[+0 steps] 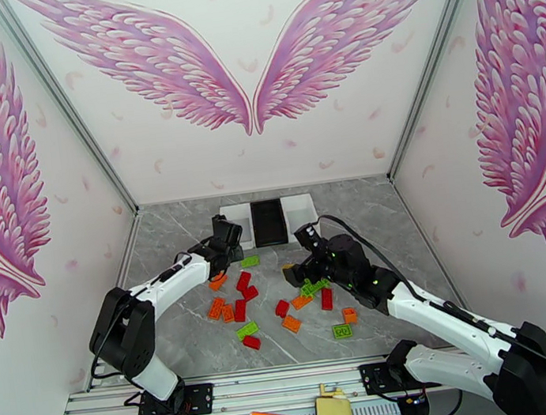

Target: Sort the legos into containers by color

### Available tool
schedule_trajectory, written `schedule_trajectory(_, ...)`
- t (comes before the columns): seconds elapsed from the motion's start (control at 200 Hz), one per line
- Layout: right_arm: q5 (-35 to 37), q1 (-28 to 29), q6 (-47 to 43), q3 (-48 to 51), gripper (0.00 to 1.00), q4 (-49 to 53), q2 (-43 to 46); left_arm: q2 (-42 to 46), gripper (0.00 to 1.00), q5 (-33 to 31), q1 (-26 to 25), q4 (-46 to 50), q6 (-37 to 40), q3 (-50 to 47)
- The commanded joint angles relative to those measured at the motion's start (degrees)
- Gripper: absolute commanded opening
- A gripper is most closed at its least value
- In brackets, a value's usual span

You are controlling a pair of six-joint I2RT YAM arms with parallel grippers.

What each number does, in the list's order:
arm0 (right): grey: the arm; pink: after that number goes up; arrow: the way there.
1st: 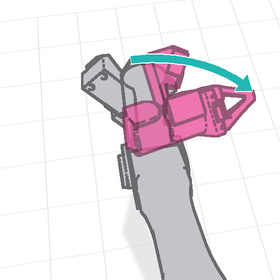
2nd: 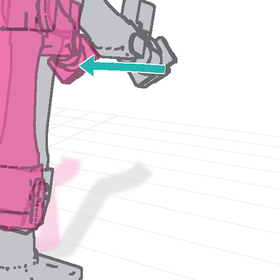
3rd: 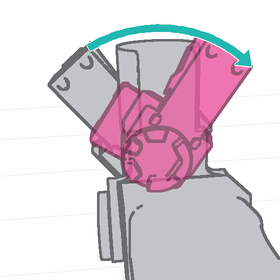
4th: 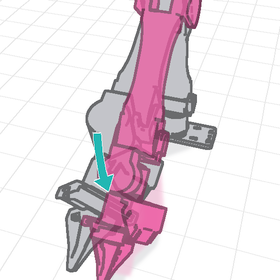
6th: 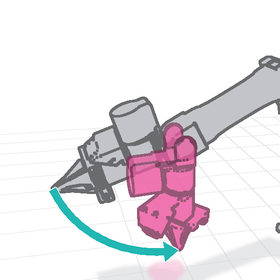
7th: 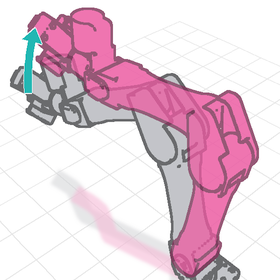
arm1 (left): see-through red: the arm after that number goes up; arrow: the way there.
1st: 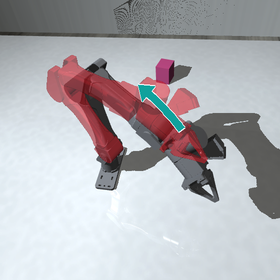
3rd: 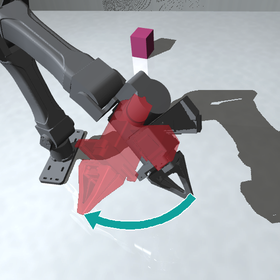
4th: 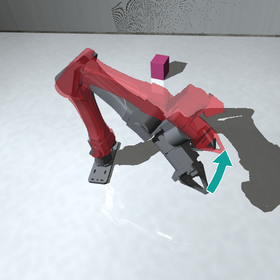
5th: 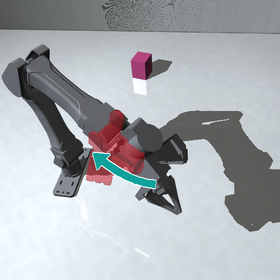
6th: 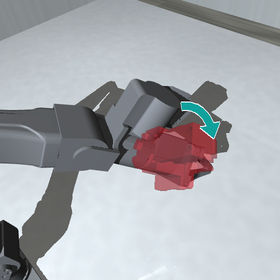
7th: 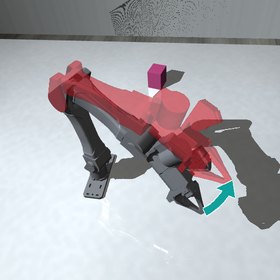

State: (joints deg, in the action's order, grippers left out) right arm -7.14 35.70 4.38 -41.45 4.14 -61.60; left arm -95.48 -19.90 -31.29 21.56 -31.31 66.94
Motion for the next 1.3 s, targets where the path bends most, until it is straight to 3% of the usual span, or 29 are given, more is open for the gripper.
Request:
schedule_trajectory(0.0, -1.11, 0.57, 1.81, -2.51, 0.99, -3.93, -1.02, -1.41, 0.27, -2.57, 0.26, -2.41, 2.06, 5.23)
schedule_trajectory(0.31, -0.65, 0.55, 1.31, -3.14, 0.99, -4.72, -1.64, -15.72, 0.27, -0.48, 2.81, -0.81, 3.35, 20.56)
schedule_trajectory(0.52, 4.08, 0.42, 0.59, -2.85, 0.99, -1.87, -0.95, -22.28, 0.28, 1.72, 4.65, 1.73, 3.73, 27.38)
schedule_trajectory(0.615, 7.31, 0.42, 2.05, -3.4, 0.99, -0.91, -1.31, -22.74, 0.34, 2.62, 5.24, 1.56, 3.71, 28.0)
schedule_trajectory(0.855, 19.74, 0.4, 6.9, -5.93, 0.99, 5.85, -2.27, -15.51, 0.6, 2.52, 4.85, -2.02, 5.54, 23.2)
schedule_trajectory(1.169, 23.35, 0.16, 13.62, -8.16, 0.99, 17.24, -2.48, 2.64, 0.93, 7.84, 3.63, -15.78, 11.48, 5.04)
schedule_trajectory(1.294, 25.54, -0.03, 19.59, -7.78, 0.99, 22.18, -2.29, 9.92, 0.99, 11.8, 1.67, -21.89, 16.38, -2.6)
